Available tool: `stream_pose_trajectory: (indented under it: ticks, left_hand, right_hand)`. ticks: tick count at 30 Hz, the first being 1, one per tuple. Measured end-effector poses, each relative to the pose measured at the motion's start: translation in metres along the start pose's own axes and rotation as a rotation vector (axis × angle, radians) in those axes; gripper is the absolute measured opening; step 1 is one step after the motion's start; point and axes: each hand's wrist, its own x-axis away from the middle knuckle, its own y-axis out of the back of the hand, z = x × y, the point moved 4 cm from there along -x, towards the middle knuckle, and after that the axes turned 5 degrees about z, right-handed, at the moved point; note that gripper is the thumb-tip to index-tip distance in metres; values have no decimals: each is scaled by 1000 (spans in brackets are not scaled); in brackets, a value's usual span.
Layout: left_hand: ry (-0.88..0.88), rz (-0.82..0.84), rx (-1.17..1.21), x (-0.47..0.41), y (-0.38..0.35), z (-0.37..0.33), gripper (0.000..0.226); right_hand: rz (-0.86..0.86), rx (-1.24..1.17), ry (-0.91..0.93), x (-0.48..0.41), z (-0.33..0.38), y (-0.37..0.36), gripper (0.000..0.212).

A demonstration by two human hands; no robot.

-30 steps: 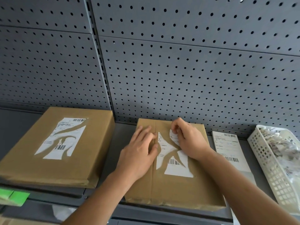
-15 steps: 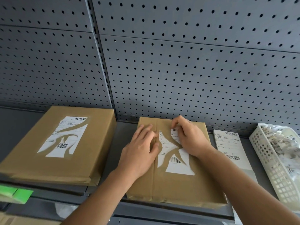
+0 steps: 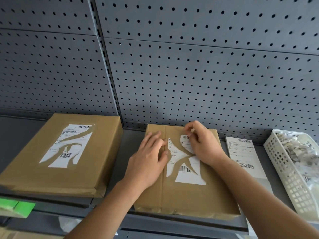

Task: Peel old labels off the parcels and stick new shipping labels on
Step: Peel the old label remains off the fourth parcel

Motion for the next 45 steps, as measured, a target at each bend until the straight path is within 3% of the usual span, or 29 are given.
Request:
stream_pose_trajectory:
  ticks: [6, 20, 26, 33, 35, 45]
  left_hand:
    - [3, 5, 8, 1, 1, 0, 27]
    - [-6, -11, -10, 1, 1, -1, 29]
    - [-2, -5, -6, 1, 1, -1, 29]
    - [-1, -1, -7, 0, 1, -1, 27]
    - [-3, -1, -8, 0, 1, -1, 27]
    - [-6, -3, -11, 0, 1, 0, 27]
  right_hand:
    - [2, 181, 99, -5, -4, -9, 10]
    - [205, 560, 39, -23, 3, -13, 16]
    - [251, 485, 19, -22, 2, -10, 15]
    - [84, 195, 84, -8, -4, -1, 11]
    - [94, 166, 106, -8, -5, -1, 19]
    - [12, 123, 87, 1, -5, 7, 15]
